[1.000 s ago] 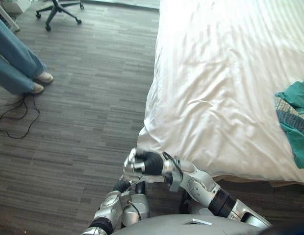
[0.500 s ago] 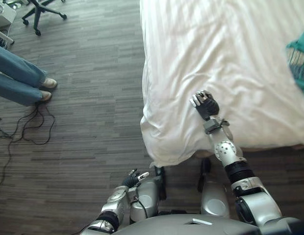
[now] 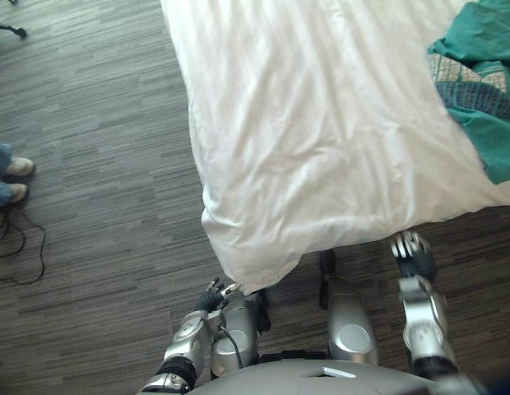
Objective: Tidy the bed and pick cloth on bed and put in laundry
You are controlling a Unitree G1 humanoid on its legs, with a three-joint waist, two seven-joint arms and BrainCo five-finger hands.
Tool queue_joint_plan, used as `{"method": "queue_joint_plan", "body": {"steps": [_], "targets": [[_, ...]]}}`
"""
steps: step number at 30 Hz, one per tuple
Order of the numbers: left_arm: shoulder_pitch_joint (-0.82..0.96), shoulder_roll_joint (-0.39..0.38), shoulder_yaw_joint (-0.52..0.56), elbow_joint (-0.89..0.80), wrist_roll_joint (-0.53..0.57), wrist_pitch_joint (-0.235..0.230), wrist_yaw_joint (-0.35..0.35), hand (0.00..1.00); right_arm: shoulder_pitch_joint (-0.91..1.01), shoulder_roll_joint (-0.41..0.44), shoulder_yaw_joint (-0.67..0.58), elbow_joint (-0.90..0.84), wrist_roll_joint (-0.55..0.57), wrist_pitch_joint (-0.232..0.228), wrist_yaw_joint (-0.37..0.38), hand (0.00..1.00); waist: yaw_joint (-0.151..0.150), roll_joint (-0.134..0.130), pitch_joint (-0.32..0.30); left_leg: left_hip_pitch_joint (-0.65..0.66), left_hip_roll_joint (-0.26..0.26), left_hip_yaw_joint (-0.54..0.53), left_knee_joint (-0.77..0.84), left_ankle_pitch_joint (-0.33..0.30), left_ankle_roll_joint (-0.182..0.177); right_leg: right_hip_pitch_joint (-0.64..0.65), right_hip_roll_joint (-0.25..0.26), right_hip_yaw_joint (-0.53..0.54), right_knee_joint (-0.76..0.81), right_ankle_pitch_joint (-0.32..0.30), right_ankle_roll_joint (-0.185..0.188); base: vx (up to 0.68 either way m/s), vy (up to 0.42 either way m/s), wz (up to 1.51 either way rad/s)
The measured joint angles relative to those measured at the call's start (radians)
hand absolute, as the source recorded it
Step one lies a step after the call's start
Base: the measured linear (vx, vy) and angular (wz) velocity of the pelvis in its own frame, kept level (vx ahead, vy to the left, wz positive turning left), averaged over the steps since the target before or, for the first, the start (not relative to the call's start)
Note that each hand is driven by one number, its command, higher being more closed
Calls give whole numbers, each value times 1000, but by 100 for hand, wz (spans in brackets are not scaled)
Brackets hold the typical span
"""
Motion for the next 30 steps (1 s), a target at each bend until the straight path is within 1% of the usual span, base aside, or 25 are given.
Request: {"method": "queue_joint_plan", "body": {"steps": [1, 2, 4, 5, 6, 7, 8, 9, 10, 11, 12, 15, 17, 19, 20, 21, 22, 23, 24, 26, 27, 28, 29, 30], "targets": [[0, -4, 8, 0, 0, 10, 4, 0, 34, -1, -11, 32, -35, 1, -6, 0, -11, 0, 0, 11, 3, 2, -1, 0, -1, 13, 2, -2, -3, 0, 0, 95, -4, -11], [3, -5, 14, 1, 0, 19, 12, 0, 73, 8, -17, 68, -81, 0, -12, 0, -14, -4, -8, 31, 10, 7, -1, -4, -7, 32, 6, -3, -9, 0, 0, 99, -13, -11], [9, -5, 19, 2, 0, 25, 20, 0, 103, 27, -15, 129, -183, 5, -30, 0, -14, -8, -37, 54, 20, 7, -5, -4, -7, 62, 15, -10, -26, -1, 0, 59, -22, 1], [17, -5, 20, 2, 0, 34, 25, 0, 105, 42, -16, 166, -260, 8, -32, 0, -14, -8, -64, 60, 25, -1, -11, -3, -9, 80, 18, -23, -40, -1, -1, 48, -23, 31], [33, -6, 20, 2, 0, 40, 44, 0, 102, 56, -4, 202, -371, 7, -32, 0, -12, -7, -97, 75, 29, -11, -29, 0, -14, 109, 22, -43, -63, 0, -1, 39, -16, 32], [36, -5, 20, 3, 0, 41, 45, 0, 101, 58, -2, 206, -385, 8, -32, 0, -12, -7, -102, 78, 30, -14, -32, 1, -14, 115, 23, -47, -66, 0, -1, 31, -4, 35], [47, -5, 20, 5, 0, 44, 51, 0, 96, 67, 6, 216, -422, 7, -32, 0, -7, -7, -115, 90, 30, -27, -39, 3, -15, 138, 23, -61, -79, 1, -2, 2, 5, 33], [71, -5, 18, 6, 1, 55, 59, 0, 89, 73, 29, 225, -468, 8, -33, 0, 0, -8, -148, 91, 32, -39, -42, 5, -15, 160, 25, -74, -108, 10, -4, 0, 7, 30], [81, -5, 15, 6, 2, 57, 61, 0, 84, 73, 40, 224, -485, 8, -32, 0, 2, -8, -160, 92, 32, -40, -47, 7, -15, 167, 27, -77, -123, 16, -5, -5, 16, 22], [92, 2, 13, 11, 13, 56, 64, 0, 69, 70, 60, 226, -514, 9, -30, 0, 16, -5, -177, 97, 30, -42, -60, 15, -15, 183, 29, -80, -155, 29, -4, -5, 18, 3], [104, 3, 12, 18, 27, 53, 64, 0, 50, 54, 73, 233, -539, 9, -30, 0, 26, -5, -179, 111, 28, -40, -68, 16, -14, 202, 32, -80, -180, 41, -7, 0, 0, 0], [121, 6, 17, 22, 64, 37, 65, 0, 20, 37, 106, 256, -563, 10, -31, 0, 36, -8, -180, 121, 27, -33, -47, -2, -12, 228, 36, -71, -199, 46, -11, -4, 5, -5], [123, 3, 37, 22, 101, 28, 64, 0, 13, 11, 135, 261, -560, 10, -34, 0, 50, -1, -183, 98, 51, -9, 79, -89, -15, 230, 44, -26, -183, 33, -12, -2, 20, -46], [133, -8, 57, 23, 106, 19, 63, 0, 9, -12, 173, 271, -557, 9, -36, 0, 57, 4, -193, 92, 70, 6, 169, -135, -32, 209, 51, 33, -162, 19, -4, 37, 43, -85], [135, -5, 63, 23, 120, 14, 62, 0, 5, -11, 188, 291, -545, 7, -36, 0, 57, -11, -207, 74, 60, -13, 228, -127, -28, 198, 48, 70, -153, 23, -8, 62, 19, -91], [136, -4, 62, 23, 126, 12, 61, 0, 6, -11, 189, 300, -543, 6, -36, 0, 54, -16, -213, 64, 56, -29, 253, -125, -23, 194, 45, 84, -154, 30, -4, 95, -27, -87], [136, -4, 62, 32, 129, 14, 59, 0, 9, -13, 190, 321, -543, 6, -33, 0, 51, -16, -235, 55, 46, -59, 272, -125, -23, 180, 41, 111, -148, 45, 11, 97, -24, -79], [134, -7, 62, 42, 127, 17, 52, 0, 8, -16, 190, 332, -543, 4, -32, 0, 45, -13, -245, 61, 39, -89, 258, -128, -27, 159, 40, 136, -141, 56, 18, 90, 9, -79], [131, -9, 62, 48, 125, 18, 48, 0, 7, -18, 190, 336, -543, 2, -32, 0, 42, -11, -248, 70, 38, -95, 242, -133, -32, 148, 39, 145, -133, 60, 21, 53, 62, -63], [107, -16, 58, 73, 125, 34, 36, 0, 5, -22, 184, 363, -526, -14, -34, 0, 16, -6, -248, 123, 32, -108, 145, -146, -26, 121, 50, 156, -97, 66, 29, -15, 71, -34], [100, -15, 56, 73, 127, 39, 33, 0, 5, -19, 182, 366, -505, -16, -34, 0, 13, -9, -247, 139, 30, -108, 118, -146, -26, 116, 52, 156, -85, 66, 30, -71, 69, -13], [89, -11, 42, 73, 129, 39, 30, 0, 5, -8, 176, 364, -466, -25, -34, 0, 8, -20, -240, 173, 22, -105, 67, -146, -26, 113, 52, 156, -70, 70, 36, -89, 74, -10], [83, -3, 34, 73, 131, 39, 24, 0, 4, 5, 175, 357, -443, -30, -35, 0, 7, -34, -233, 196, 10, -101, 34, -141, -18, 114, 48, 155, -64, 72, 40, -130, 70, -15], [77, 8, 30, 73, 137, 40, 18, 0, 5, 22, 177, 348, -428, -30, -36, 0, 8, -52, -225, 205, 2, -83, 29, -133, -8, 115, 40, 152, -65, 88, 42, -133, 50, -22]]}}
